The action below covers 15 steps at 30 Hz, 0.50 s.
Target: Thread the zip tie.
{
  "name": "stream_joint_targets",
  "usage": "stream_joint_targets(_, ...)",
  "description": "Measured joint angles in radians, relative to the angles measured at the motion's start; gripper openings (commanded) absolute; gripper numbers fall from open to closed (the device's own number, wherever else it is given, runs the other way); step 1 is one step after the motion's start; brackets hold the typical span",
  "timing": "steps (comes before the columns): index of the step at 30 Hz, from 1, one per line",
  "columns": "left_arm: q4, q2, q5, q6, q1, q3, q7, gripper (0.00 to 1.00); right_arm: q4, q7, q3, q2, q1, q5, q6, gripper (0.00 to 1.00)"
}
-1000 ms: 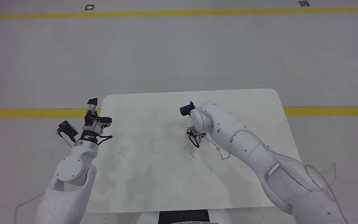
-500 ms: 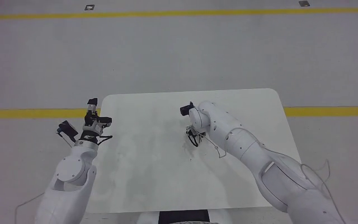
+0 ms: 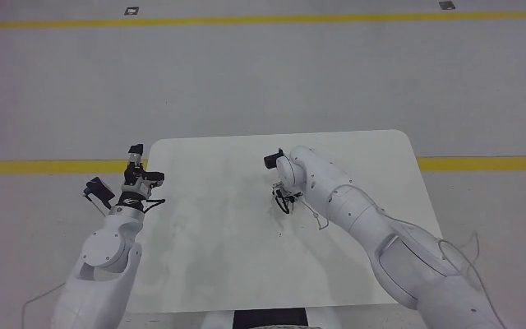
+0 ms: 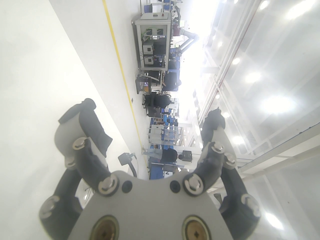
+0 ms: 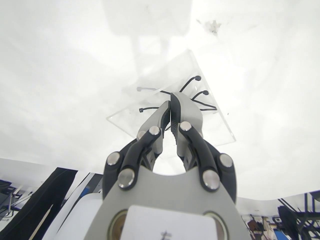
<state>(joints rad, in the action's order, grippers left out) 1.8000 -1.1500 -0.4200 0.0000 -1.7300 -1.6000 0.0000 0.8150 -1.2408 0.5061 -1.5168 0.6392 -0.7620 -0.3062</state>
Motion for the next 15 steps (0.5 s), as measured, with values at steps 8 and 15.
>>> stream_joint_targets(8, 0.0, 0.0, 0.0, 0.0, 0.0, 0.0, 0.0, 1.0, 0.002, -0.003, 0.021, -0.001, 0.009, -0.01, -0.014, 0.22)
stream_joint_targets(15, 0.0, 0.0, 0.0, 0.0, 0.0, 0.0, 0.0, 1.0, -0.005, -0.004, 0.033, -0.007, 0.017, -0.016, -0.024, 0.2)
